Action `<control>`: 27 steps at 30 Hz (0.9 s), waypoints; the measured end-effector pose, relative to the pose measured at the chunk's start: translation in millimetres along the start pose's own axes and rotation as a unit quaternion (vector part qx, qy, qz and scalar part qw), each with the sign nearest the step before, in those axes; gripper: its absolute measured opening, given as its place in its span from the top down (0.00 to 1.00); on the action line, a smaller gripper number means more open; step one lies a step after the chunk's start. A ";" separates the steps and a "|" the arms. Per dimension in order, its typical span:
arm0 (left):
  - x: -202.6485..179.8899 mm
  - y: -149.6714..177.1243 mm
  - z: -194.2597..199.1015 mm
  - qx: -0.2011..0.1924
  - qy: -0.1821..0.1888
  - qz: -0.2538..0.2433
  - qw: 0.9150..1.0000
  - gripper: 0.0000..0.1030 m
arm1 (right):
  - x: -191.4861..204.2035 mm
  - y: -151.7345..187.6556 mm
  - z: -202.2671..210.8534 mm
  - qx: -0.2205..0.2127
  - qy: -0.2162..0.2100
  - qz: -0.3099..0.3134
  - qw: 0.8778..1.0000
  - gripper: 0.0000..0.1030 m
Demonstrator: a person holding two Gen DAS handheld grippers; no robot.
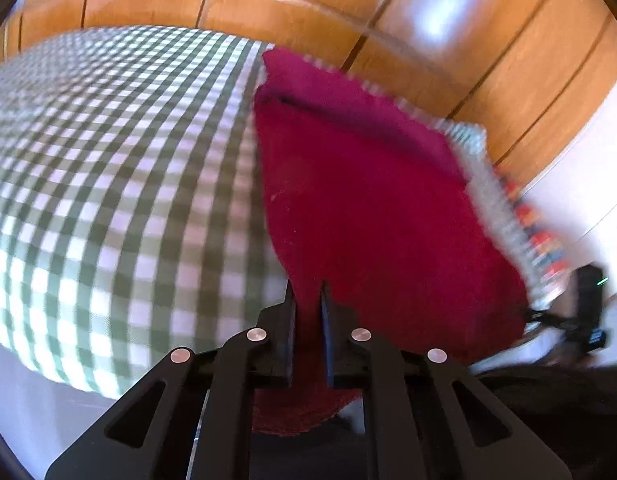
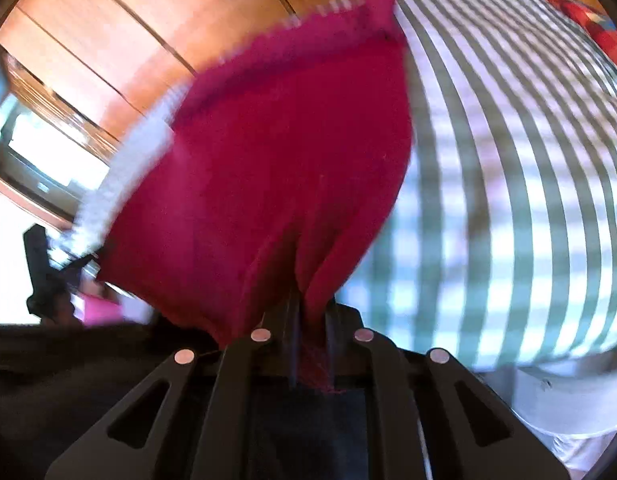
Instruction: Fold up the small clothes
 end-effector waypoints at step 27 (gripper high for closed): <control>46.4 -145.3 -71.8 -0.051 -0.038 0.042 0.997 0.48 | -70.7 -114.3 -25.1 -0.069 0.060 -0.035 0.995 0.25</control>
Point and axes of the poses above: each gripper's, at about its wrist camera, not at the fingertips, and z roughly against the way its jaws point, x to its left, y to its underside, the point moved 4 cm from there along -z, roughly the way its jaws point, and after that the axes turned 5 degrees about -y, right-handed, at the moved point
